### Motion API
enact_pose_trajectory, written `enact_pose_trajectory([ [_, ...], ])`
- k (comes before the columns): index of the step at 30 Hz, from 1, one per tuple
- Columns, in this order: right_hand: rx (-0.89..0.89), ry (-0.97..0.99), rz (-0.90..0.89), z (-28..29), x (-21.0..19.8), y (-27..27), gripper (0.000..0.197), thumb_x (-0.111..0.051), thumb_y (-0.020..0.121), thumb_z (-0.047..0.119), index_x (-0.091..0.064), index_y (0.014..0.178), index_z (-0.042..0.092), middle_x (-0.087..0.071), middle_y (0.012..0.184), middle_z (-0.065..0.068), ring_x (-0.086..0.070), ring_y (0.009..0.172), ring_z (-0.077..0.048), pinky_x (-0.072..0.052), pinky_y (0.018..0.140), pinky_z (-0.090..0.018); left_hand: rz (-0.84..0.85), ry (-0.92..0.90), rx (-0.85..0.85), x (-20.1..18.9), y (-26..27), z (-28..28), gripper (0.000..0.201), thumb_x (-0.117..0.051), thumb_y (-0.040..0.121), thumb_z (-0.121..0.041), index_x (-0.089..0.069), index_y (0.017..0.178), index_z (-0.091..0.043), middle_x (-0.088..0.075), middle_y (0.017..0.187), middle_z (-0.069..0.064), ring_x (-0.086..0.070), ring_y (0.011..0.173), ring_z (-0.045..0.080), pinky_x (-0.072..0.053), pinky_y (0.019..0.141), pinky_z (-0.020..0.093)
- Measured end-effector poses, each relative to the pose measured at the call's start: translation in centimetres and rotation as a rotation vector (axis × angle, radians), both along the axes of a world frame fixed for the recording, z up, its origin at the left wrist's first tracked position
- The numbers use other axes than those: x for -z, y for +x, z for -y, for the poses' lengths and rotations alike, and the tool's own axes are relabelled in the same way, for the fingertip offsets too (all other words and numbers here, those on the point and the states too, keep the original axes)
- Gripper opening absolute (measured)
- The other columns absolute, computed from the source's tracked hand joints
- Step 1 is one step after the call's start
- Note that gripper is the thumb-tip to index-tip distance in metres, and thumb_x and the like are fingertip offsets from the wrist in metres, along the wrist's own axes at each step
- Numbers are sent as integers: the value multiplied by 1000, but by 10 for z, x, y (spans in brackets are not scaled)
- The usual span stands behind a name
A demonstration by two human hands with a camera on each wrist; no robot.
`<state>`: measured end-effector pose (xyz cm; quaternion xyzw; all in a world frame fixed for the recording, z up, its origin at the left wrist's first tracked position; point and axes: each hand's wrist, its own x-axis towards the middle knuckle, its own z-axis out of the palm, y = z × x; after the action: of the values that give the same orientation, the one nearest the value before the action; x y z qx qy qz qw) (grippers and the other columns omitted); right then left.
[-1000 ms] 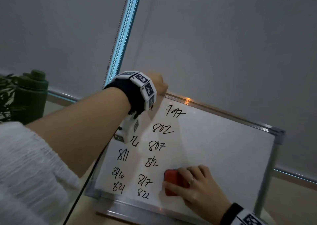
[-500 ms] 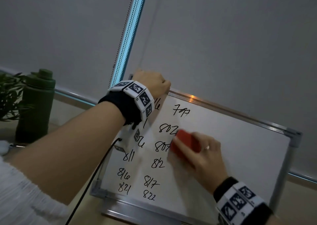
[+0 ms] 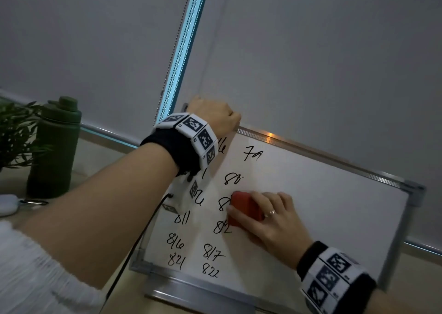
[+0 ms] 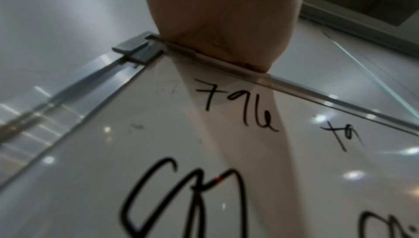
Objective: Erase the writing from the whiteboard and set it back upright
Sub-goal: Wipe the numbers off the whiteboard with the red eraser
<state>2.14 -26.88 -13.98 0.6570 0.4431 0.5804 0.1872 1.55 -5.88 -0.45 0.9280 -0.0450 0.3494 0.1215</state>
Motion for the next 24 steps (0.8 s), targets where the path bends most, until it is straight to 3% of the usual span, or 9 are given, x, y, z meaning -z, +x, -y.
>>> enact_pose_trajectory([
  [2, 36, -116, 2, 3, -13, -1, 40, -47, 85, 33, -46, 125, 30, -43, 111, -10, -44, 89, -25, -34, 75, -39, 13, 1, -3, 0, -1, 1, 46, -27, 95, -32, -46, 57, -16, -43, 53, -2, -37, 50, 11, -32, 100, 37],
  [5, 68, 163, 19, -1, -53, 6, 38, -44, 90, 40, -45, 127, 33, -42, 114, -11, -42, 93, -28, -33, 76, -40, 6, -7, -2, 1, 1, 1, 47, -27, 94, -32, -49, 57, -15, -45, 55, -2, -38, 50, 11, -33, 99, 37],
  [9, 84, 375, -36, -8, -52, 9, 42, -48, 86, 47, -45, 126, 35, -39, 116, -9, -39, 96, -28, -31, 79, -41, 4, -19, 6, 1, 0, 1, 49, -28, 93, -32, -70, 84, -11, -44, 55, -2, -36, 51, 10, -32, 98, 37],
  [12, 11, 144, -73, -6, -2, 1, 41, -54, 83, 39, -48, 124, 34, -43, 114, -9, -44, 91, -28, -34, 79, -40, 14, -10, 8, 1, 0, 0, 48, -28, 93, -32, -70, 84, -12, -43, 55, -3, -35, 51, 11, -32, 98, 36],
  [14, 37, -83, -83, -1, 23, -9, 46, -53, 78, 31, -48, 123, 35, -45, 114, -8, -46, 91, -25, -34, 78, -39, 18, -11, 8, 1, -2, 0, 47, -27, 94, -31, -60, 66, -13, -42, 53, -2, -35, 49, 12, -31, 100, 37],
  [16, 41, -159, -81, 0, 16, -11, 43, -51, 79, 31, -48, 122, 36, -46, 113, -7, -48, 90, -23, -33, 77, -37, 33, -16, 8, 1, -3, 1, 46, -27, 95, -31, -45, 56, -16, -40, 52, -2, -35, 48, 12, -32, 98, 37],
  [19, 41, 33, -41, -4, -31, -5, 34, -44, 90, 38, -47, 123, 36, -44, 114, -8, -44, 90, -26, -31, 75, -38, 26, -36, 17, 2, -1, 1, 44, -27, 94, -31, -51, 61, -15, -44, 54, -2, -37, 49, 12, -32, 96, 37],
  [21, 105, 219, -44, -4, -62, 2, 41, -45, 86, 44, -44, 127, 37, -43, 117, -9, -39, 94, -28, -30, 78, -41, 12, -48, 22, 2, 0, 2, 43, -28, 93, -31, -57, 66, -15, -45, 55, -2, -38, 51, 11, -33, 96, 37],
  [24, 137, 359, -91, -8, -61, 3, 46, -47, 82, 43, -43, 128, 37, -41, 119, -7, -36, 97, -27, -29, 80, -41, 6, -44, 14, 1, 0, 2, 46, -28, 93, -32, -69, 82, -15, -44, 56, -3, -36, 52, 10, -32, 96, 36],
])
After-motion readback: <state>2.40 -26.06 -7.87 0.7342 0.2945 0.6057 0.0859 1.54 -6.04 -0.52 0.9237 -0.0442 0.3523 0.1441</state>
